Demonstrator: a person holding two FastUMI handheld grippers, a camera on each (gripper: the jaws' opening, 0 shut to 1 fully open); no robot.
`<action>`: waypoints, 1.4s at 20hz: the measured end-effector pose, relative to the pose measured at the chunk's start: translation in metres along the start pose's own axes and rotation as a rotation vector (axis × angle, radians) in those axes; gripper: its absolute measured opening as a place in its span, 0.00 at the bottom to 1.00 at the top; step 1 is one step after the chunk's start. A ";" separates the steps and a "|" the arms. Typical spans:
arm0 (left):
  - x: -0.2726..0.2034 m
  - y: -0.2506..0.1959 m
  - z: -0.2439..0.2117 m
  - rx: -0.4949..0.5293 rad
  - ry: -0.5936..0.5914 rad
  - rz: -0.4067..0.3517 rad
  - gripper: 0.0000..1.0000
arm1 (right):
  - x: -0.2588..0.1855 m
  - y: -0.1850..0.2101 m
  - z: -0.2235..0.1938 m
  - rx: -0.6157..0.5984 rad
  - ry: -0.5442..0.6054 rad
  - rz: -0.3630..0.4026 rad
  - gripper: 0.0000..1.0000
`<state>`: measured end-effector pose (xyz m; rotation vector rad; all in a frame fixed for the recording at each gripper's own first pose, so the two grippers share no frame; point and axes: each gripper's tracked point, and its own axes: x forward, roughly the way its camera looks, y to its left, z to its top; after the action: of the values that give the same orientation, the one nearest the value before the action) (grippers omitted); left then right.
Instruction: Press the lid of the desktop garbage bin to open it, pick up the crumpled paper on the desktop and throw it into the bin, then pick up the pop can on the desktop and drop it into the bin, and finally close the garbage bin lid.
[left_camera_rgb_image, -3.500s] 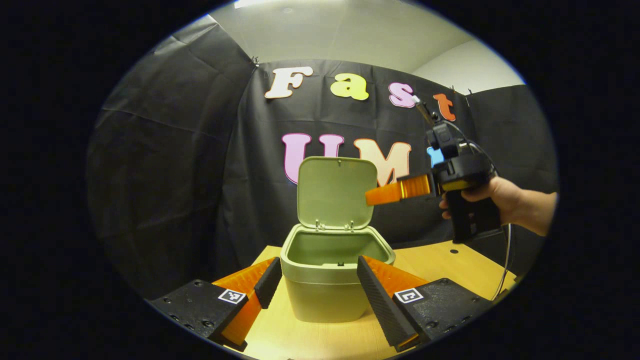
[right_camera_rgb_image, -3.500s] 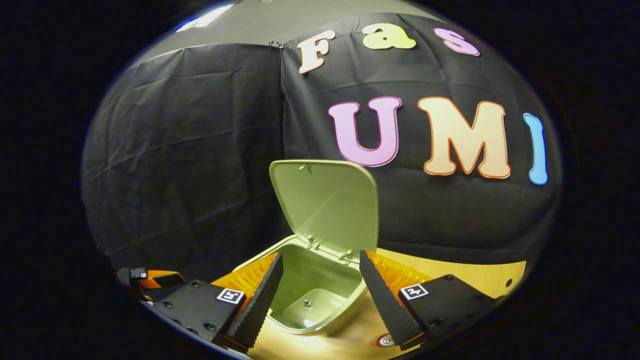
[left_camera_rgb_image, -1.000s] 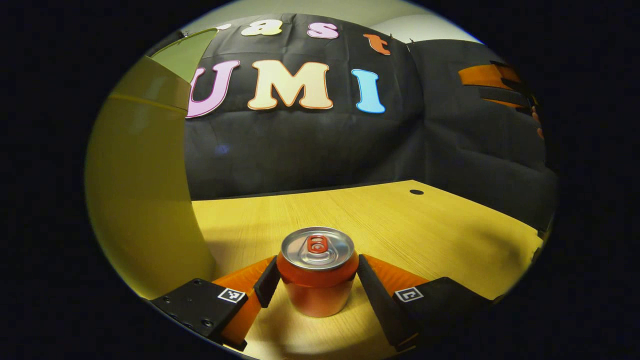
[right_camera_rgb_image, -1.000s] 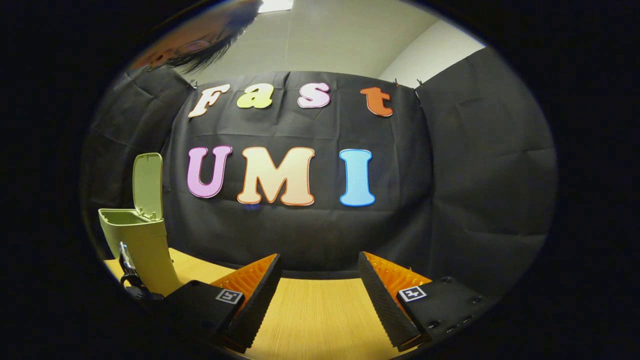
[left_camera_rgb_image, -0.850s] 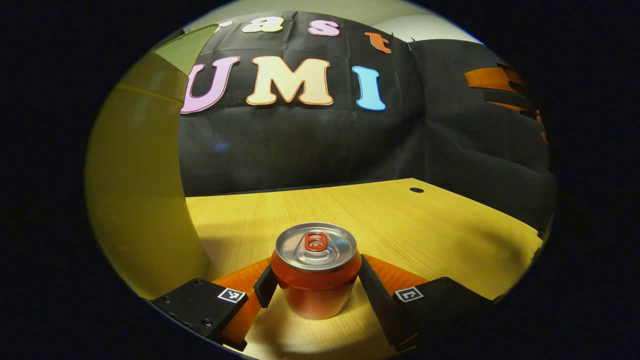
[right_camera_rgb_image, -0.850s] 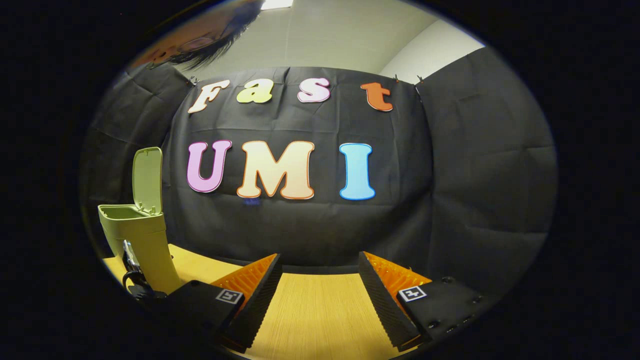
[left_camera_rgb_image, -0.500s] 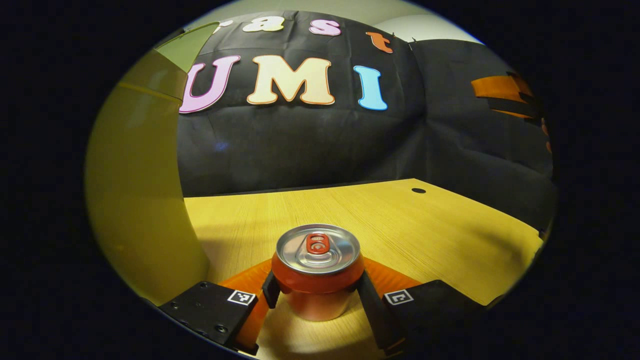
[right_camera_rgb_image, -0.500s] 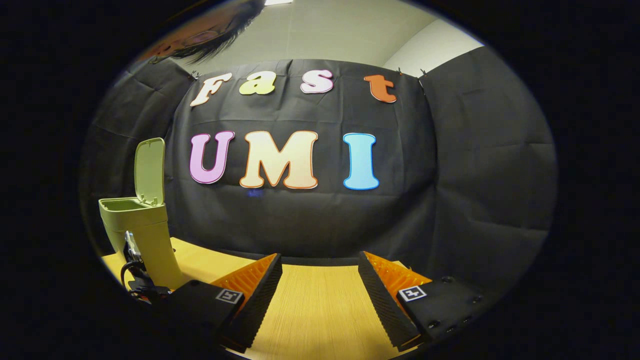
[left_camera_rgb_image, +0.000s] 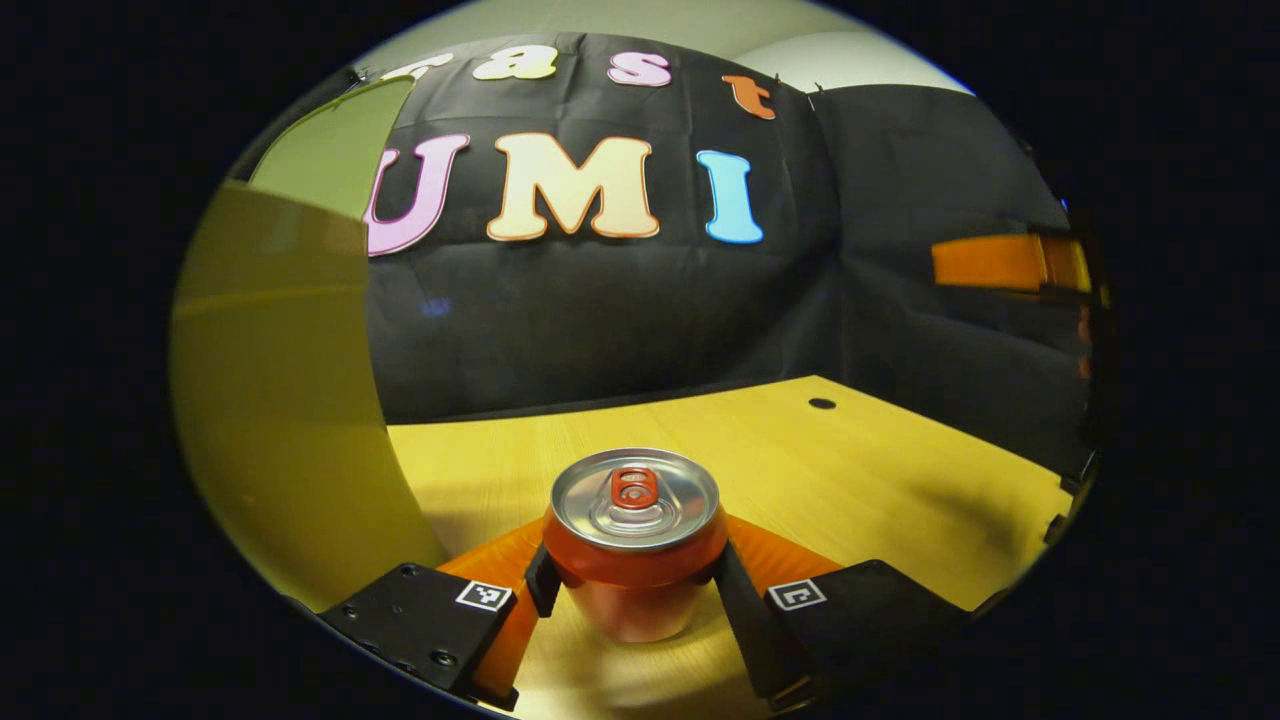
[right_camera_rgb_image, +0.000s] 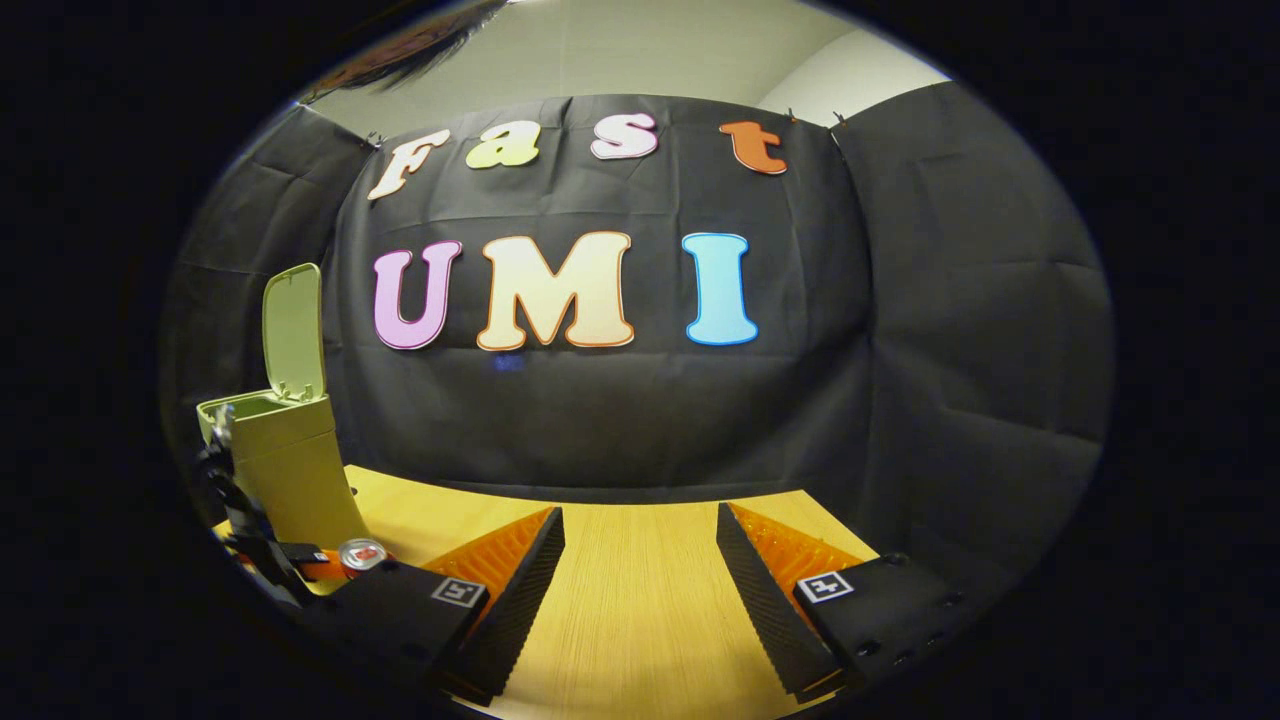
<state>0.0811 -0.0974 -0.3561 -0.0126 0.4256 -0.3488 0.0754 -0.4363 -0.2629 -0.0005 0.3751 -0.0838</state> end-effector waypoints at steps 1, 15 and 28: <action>-0.008 0.000 0.015 -0.004 -0.015 -0.002 0.77 | -0.001 0.001 -0.002 -0.018 0.008 -0.006 0.95; -0.093 0.052 0.192 -0.022 -0.176 0.034 0.77 | -0.040 0.041 0.014 0.007 0.073 0.034 0.96; -0.122 0.236 0.166 -0.141 -0.081 0.418 0.77 | -0.071 0.057 0.062 -0.002 0.039 0.031 0.96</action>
<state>0.1220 0.1552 -0.1756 -0.0741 0.3616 0.0932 0.0372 -0.3750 -0.1802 0.0046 0.4141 -0.0532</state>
